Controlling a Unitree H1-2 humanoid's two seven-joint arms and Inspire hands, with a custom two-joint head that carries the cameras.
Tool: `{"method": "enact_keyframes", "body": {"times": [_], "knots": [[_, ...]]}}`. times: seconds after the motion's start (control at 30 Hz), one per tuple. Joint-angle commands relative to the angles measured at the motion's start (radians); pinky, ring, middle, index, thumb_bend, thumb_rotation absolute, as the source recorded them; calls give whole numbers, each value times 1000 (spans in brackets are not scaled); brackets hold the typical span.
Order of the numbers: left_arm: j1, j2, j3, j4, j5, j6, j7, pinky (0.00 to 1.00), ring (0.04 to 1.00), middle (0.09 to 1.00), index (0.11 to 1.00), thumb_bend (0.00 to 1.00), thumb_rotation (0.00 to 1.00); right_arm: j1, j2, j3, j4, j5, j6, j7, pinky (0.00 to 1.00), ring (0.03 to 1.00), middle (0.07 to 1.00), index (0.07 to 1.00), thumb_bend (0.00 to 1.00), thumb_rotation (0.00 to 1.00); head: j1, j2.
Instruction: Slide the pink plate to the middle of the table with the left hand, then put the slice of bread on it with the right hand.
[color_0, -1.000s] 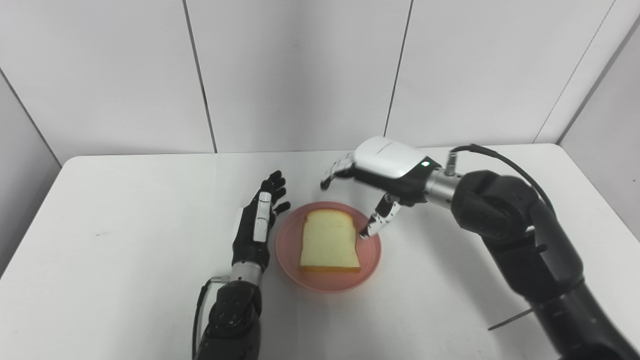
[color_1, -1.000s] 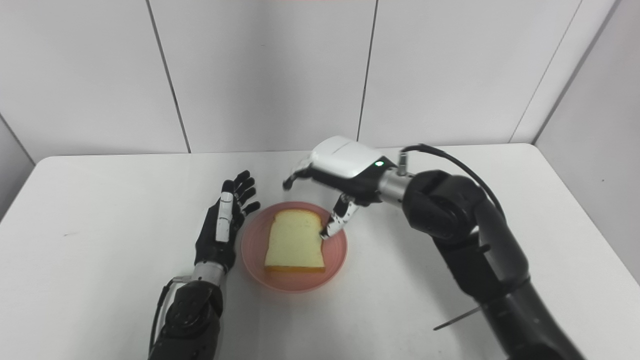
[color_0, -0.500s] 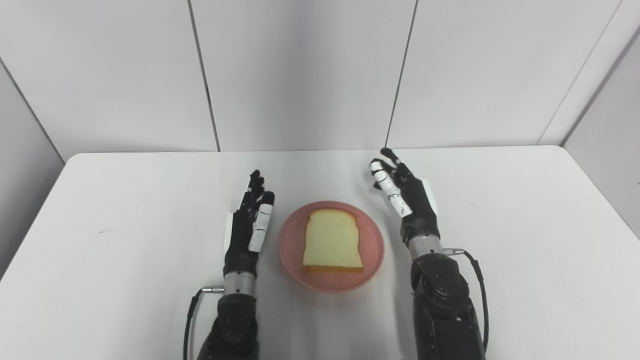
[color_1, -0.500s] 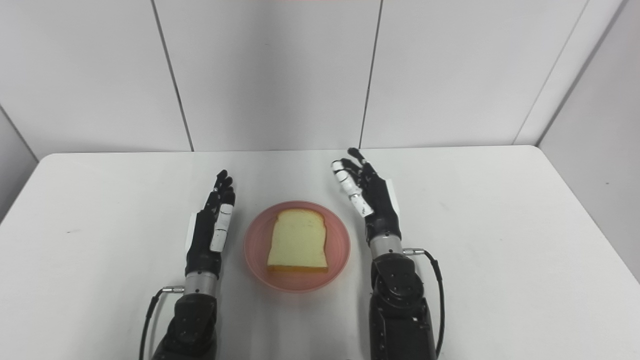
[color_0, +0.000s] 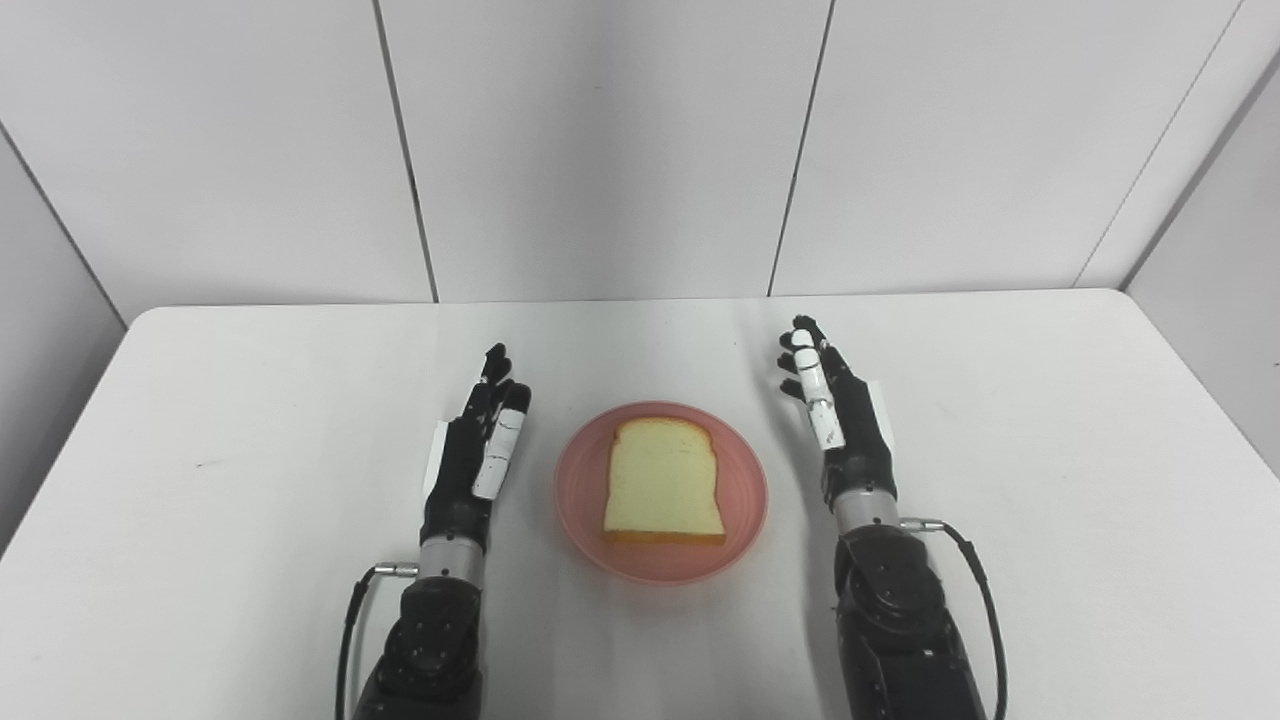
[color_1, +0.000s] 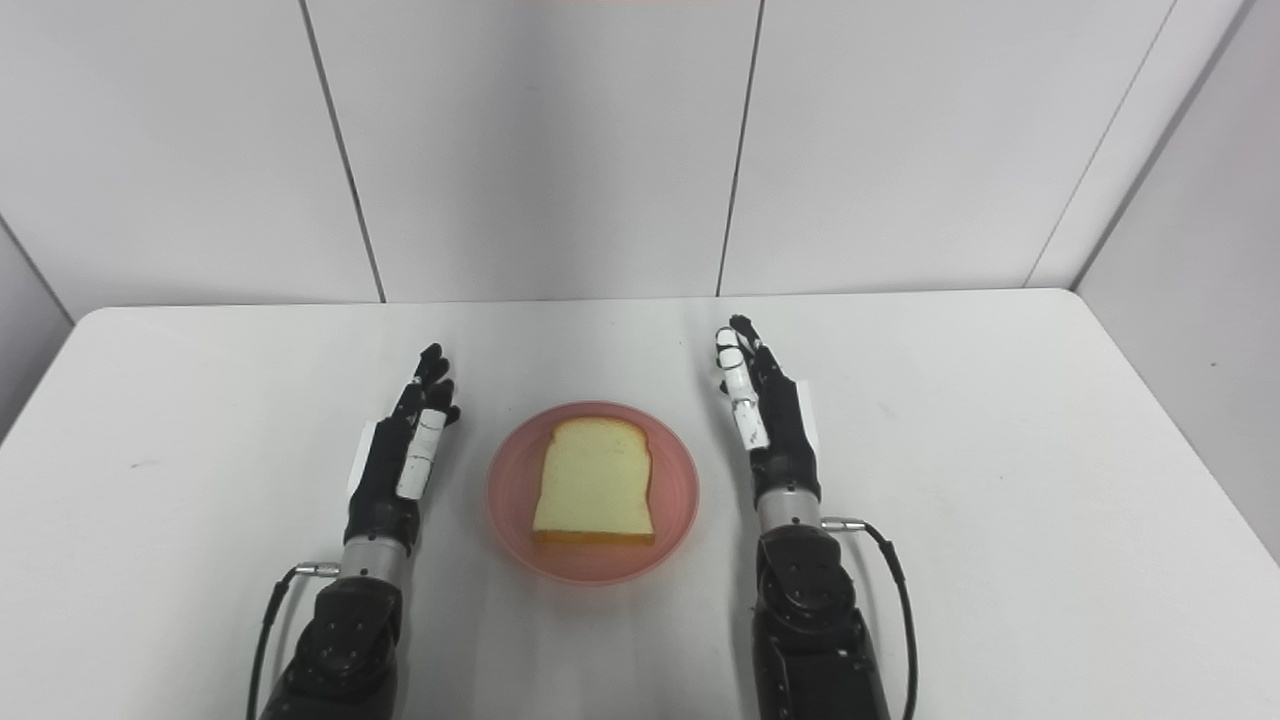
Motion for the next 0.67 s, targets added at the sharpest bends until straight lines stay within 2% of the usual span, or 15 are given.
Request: {"method": "enact_keyframes", "body": {"times": [0.0,0.13,0.27,0.37,0.63], "knots": [[-26,-12,10,-32,-17,10,0,928,966,971,927,994,962,-11,-18,12,-6,2,-91,-15,857,845,834,866,615,990,4,0],[-27,-41,26,-39,-4,-6,51,905,948,950,914,1000,963,-2,-23,18,28,15,-133,-28,888,856,838,874,672,1000,8,3],[-32,-69,41,-36,-6,-13,87,925,957,953,927,1000,975,5,-12,8,31,55,-113,-26,907,869,857,903,692,1000,12,1],[-33,-78,42,-37,-10,-9,92,967,973,963,946,1000,999,8,-9,2,35,94,-111,-17,898,875,866,904,698,1000,13,1],[-26,-75,41,-63,-20,21,75,988,981,971,955,1000,1000,19,-1,-9,30,197,-95,2,864,890,893,918,723,1000,21,3]]}}
